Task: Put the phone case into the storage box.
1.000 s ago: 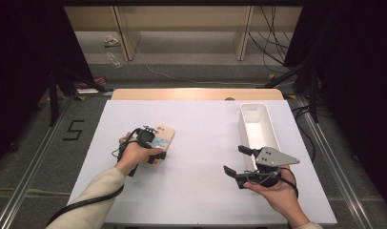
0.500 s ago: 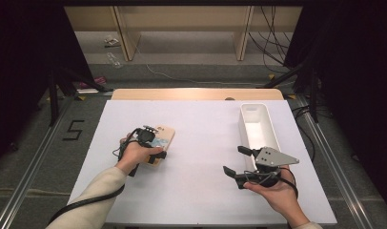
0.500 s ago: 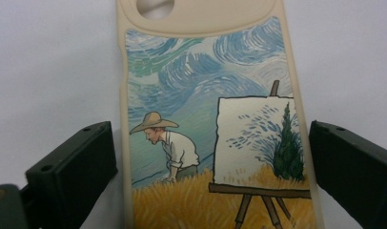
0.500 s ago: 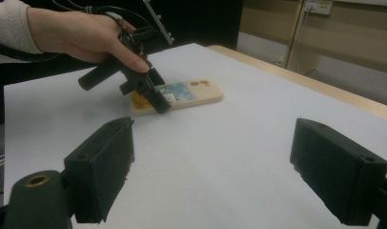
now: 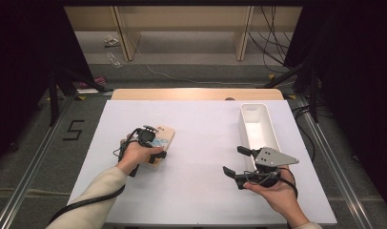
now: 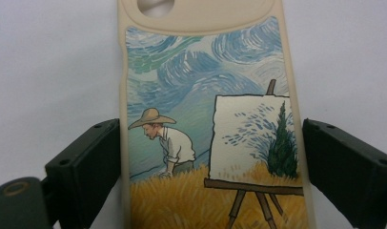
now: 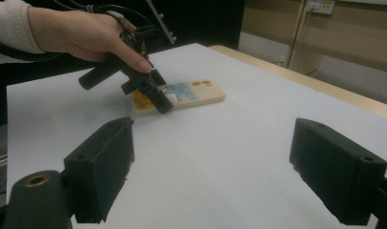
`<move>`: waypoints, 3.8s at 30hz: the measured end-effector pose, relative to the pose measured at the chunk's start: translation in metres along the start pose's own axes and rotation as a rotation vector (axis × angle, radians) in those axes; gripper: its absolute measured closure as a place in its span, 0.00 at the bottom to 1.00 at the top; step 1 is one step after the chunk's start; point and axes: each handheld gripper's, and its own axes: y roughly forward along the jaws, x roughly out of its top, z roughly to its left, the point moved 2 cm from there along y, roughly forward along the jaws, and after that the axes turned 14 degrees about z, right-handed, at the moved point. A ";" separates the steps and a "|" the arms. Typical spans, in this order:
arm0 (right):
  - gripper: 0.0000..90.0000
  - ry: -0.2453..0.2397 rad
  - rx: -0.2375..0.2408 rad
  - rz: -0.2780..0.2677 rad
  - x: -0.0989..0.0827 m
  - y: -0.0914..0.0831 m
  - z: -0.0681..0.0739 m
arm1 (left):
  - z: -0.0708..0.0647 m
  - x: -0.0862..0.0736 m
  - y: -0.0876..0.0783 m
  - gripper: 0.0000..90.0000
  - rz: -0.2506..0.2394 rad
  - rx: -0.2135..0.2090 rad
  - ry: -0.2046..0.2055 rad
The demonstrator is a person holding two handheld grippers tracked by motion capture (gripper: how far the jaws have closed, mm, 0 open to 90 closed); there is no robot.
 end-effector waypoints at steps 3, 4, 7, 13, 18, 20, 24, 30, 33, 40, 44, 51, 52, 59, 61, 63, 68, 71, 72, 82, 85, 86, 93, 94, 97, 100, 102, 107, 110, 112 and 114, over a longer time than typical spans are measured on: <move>0.18 -0.001 0.001 -0.001 0.000 0.000 0.000 | 0.000 0.000 0.000 0.10 0.000 0.001 -0.006; 0.18 0.001 0.001 -0.002 0.000 0.000 0.000 | 0.000 0.000 0.000 0.10 0.000 0.001 -0.006; 0.18 0.001 0.002 -0.002 0.000 0.000 0.000 | 0.000 0.000 0.000 0.10 0.000 0.000 -0.010; 0.18 0.003 0.001 -0.003 0.000 0.000 0.000 | 0.000 0.000 0.000 0.11 -0.003 -0.001 -0.018; 0.18 0.005 0.001 -0.006 0.000 0.000 -0.001 | 0.000 0.000 -0.001 0.12 -0.006 -0.006 -0.025; 0.18 0.006 0.001 -0.006 0.000 0.000 -0.001 | 0.000 -0.001 -0.001 0.12 -0.012 -0.008 -0.026; 0.18 0.008 0.001 -0.007 0.000 0.000 -0.001 | 0.002 -0.002 -0.002 0.12 -0.017 -0.015 -0.028; 0.18 0.007 0.001 -0.008 0.000 0.000 -0.001 | 0.002 -0.003 -0.005 0.12 -0.028 -0.017 -0.018; 0.18 0.009 -0.002 -0.012 0.000 0.000 -0.001 | 0.001 -0.004 -0.008 0.12 -0.043 -0.016 -0.007; 0.18 0.014 -0.007 -0.016 0.000 -0.001 -0.001 | -0.002 -0.005 -0.015 0.12 -0.086 -0.022 0.013; 0.18 0.021 -0.007 -0.017 0.000 -0.001 -0.002 | -0.004 -0.007 -0.020 0.12 -0.115 -0.028 0.021; 0.18 0.024 -0.007 -0.018 -0.001 -0.001 -0.002 | -0.008 -0.012 -0.031 0.12 -0.174 -0.032 0.048; 0.17 0.023 -0.007 -0.019 -0.001 -0.001 -0.002 | -0.008 -0.013 -0.032 0.12 -0.185 -0.031 0.057; 0.17 0.030 -0.009 -0.023 -0.001 -0.001 -0.002 | -0.014 -0.022 -0.044 0.12 -0.256 -0.038 0.087; 0.17 0.030 -0.010 -0.023 -0.001 -0.001 -0.002 | -0.016 -0.025 -0.046 0.12 -0.271 -0.041 0.093; 0.17 0.031 -0.010 -0.024 -0.001 -0.001 -0.002 | -0.016 -0.026 -0.048 0.12 -0.278 -0.042 0.099; 0.17 0.033 -0.012 -0.025 -0.001 -0.001 -0.002 | -0.018 -0.031 -0.054 0.12 -0.315 -0.042 0.111; 0.17 0.034 -0.013 -0.026 0.000 -0.001 -0.002 | -0.019 -0.034 -0.056 0.12 -0.331 -0.043 0.124; 0.17 0.034 -0.013 -0.026 0.000 -0.001 -0.002 | -0.020 -0.036 -0.057 0.12 -0.334 -0.043 0.126; 0.17 0.038 -0.016 -0.030 0.000 0.000 -0.001 | -0.024 -0.045 -0.064 0.12 -0.384 -0.044 0.160; 0.17 0.036 -0.016 -0.029 0.000 0.000 -0.001 | -0.026 -0.049 -0.066 0.12 -0.397 -0.044 0.169; 0.17 0.036 -0.016 -0.029 0.000 0.000 -0.001 | -0.026 -0.049 -0.066 0.12 -0.397 -0.044 0.169; 0.17 0.037 -0.017 -0.031 0.001 0.000 -0.001 | -0.029 -0.053 -0.069 0.12 -0.415 -0.045 0.190; 0.17 0.037 -0.017 -0.031 0.001 0.000 -0.001 | -0.029 -0.053 -0.069 0.12 -0.415 -0.045 0.190; 0.17 0.038 -0.016 -0.031 0.001 0.001 -0.001 | -0.031 -0.055 -0.069 0.12 -0.419 -0.045 0.200; 0.17 0.039 -0.016 -0.031 0.001 0.001 -0.001 | -0.033 -0.056 -0.070 0.12 -0.424 -0.046 0.209; 0.17 0.036 -0.013 -0.029 0.002 0.001 0.000 | -0.035 -0.058 -0.071 0.12 -0.429 -0.047 0.215; 0.16 0.038 -0.014 -0.029 0.002 0.002 0.001 | -0.038 -0.060 -0.072 0.12 -0.438 -0.051 0.227; 0.16 0.039 -0.017 -0.030 0.003 0.003 0.001 | -0.040 -0.061 -0.072 0.12 -0.444 -0.053 0.233; 0.13 0.034 -0.014 -0.025 0.004 0.004 0.002 | -0.042 -0.062 -0.073 0.12 -0.444 -0.055 0.239; 0.12 0.032 -0.014 -0.022 0.004 0.006 0.003 | -0.043 -0.063 -0.073 0.12 -0.444 -0.055 0.245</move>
